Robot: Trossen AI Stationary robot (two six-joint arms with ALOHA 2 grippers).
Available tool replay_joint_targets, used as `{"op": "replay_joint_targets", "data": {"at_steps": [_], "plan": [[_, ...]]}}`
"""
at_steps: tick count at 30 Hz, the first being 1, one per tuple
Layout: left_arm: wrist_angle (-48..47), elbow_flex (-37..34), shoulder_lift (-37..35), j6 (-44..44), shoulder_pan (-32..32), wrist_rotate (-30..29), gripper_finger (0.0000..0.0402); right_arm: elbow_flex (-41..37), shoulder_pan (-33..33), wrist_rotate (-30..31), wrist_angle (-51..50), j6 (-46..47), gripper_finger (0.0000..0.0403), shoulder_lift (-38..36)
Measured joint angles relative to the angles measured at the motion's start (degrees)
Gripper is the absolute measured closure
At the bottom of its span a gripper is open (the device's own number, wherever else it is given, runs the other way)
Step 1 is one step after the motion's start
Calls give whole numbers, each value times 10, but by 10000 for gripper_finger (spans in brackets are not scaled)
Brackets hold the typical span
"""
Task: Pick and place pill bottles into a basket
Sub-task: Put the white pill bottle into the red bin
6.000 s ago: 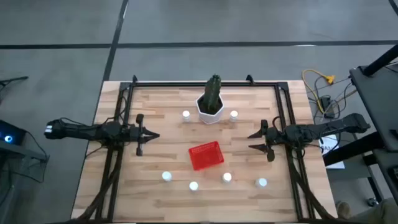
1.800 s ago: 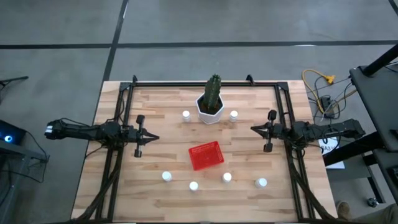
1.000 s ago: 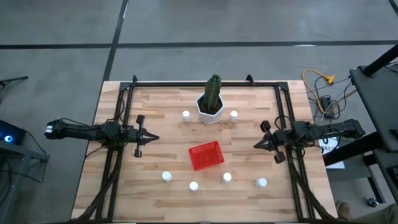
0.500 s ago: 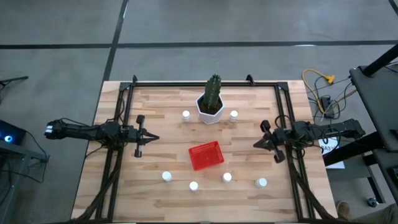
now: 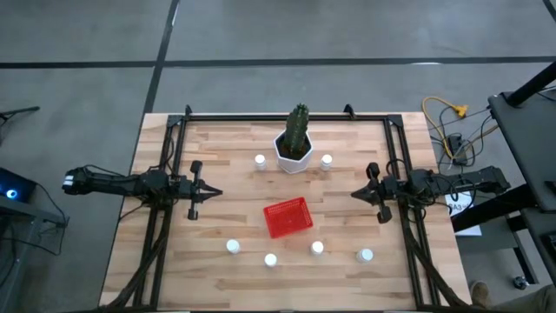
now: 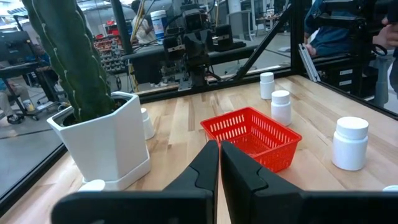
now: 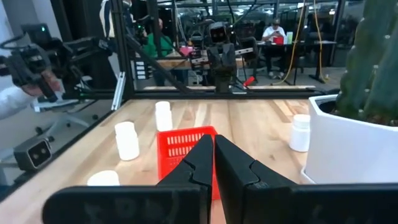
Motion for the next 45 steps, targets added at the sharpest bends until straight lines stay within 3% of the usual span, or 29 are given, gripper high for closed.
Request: {"op": "replay_joint_targets", "data": {"at_steps": [45], "plan": [[0, 0, 0, 0, 0, 0, 402, 0, 0, -1, -3, -13, 394, 0]]}}
